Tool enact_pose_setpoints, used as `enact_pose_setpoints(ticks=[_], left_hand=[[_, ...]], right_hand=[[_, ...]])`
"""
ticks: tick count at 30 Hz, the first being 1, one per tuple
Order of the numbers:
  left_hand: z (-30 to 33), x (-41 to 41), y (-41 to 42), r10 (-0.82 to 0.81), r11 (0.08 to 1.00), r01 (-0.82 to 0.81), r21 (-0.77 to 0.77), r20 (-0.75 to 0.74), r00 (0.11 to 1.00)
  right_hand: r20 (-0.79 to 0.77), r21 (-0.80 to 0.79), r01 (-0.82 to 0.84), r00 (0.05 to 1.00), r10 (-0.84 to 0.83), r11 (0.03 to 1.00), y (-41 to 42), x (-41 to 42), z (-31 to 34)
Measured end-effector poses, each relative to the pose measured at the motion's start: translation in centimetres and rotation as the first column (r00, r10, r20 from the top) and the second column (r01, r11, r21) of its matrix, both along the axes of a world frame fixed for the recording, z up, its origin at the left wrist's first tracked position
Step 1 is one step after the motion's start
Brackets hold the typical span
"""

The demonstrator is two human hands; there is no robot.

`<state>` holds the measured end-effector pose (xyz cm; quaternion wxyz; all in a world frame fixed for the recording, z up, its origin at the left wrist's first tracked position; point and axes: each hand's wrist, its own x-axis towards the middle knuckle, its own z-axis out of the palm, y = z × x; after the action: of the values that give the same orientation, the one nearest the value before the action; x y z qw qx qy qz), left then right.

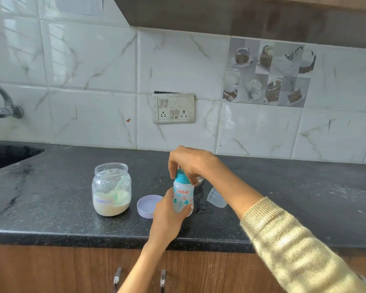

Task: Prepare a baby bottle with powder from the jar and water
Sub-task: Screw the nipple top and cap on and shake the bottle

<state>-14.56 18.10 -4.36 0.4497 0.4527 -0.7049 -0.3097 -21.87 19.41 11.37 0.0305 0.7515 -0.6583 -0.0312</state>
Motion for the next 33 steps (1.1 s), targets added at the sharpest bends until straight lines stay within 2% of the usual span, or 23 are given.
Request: enact_pose_setpoints(ticks=[5, 11, 16, 18, 20, 22, 26, 33], left_hand=[[0.0, 0.0, 0.1, -0.005, 1.0, 0.005, 0.001, -0.009, 1.0], [0.1, 0.0, 0.2, -0.003, 1.0, 0.003, 0.012, -0.007, 1.0], [0.2, 0.0, 0.4, -0.008, 1.0, 0.008, -0.007, -0.001, 1.0], [0.2, 0.1, 0.4, -0.009, 1.0, 0.009, -0.006, 0.002, 1.0], [0.1, 0.1, 0.3, -0.012, 1.0, 0.012, 0.006, 0.001, 1.0], [0.0, 0.2, 0.1, -0.025, 1.0, 0.025, 0.013, -0.006, 1.0], [-0.1, 0.1, -0.1, -0.033, 0.999, 0.032, 0.02, 0.006, 0.999], [-0.2, 0.1, -0.5, -0.043, 0.999, 0.042, 0.033, 0.034, 0.999]], right_hand=[[-0.077, 0.092, -0.005, 0.997, 0.012, 0.996, -0.9, 0.0, 0.8], [-0.133, 0.135, 0.121, 0.986, -0.103, 0.983, -1.6, 0.1, 1.6], [-0.082, 0.093, 0.234, 0.97, -0.227, 0.968, -2.1, -0.4, 0.6], [0.051, 0.148, 0.256, 0.962, -0.266, 0.955, -2.2, -1.1, 0.8], [0.171, 0.245, 0.226, 0.947, -0.272, 0.943, -2.2, -2.1, 1.2], [0.208, 0.293, 0.158, 0.952, -0.224, 0.943, -2.0, -3.1, 1.4], [0.326, 0.258, 0.049, 0.936, -0.134, 0.965, -2.1, -4.6, 0.5], [0.313, 0.246, -0.135, 0.948, 0.053, 0.96, -3.2, -5.6, 0.1]])
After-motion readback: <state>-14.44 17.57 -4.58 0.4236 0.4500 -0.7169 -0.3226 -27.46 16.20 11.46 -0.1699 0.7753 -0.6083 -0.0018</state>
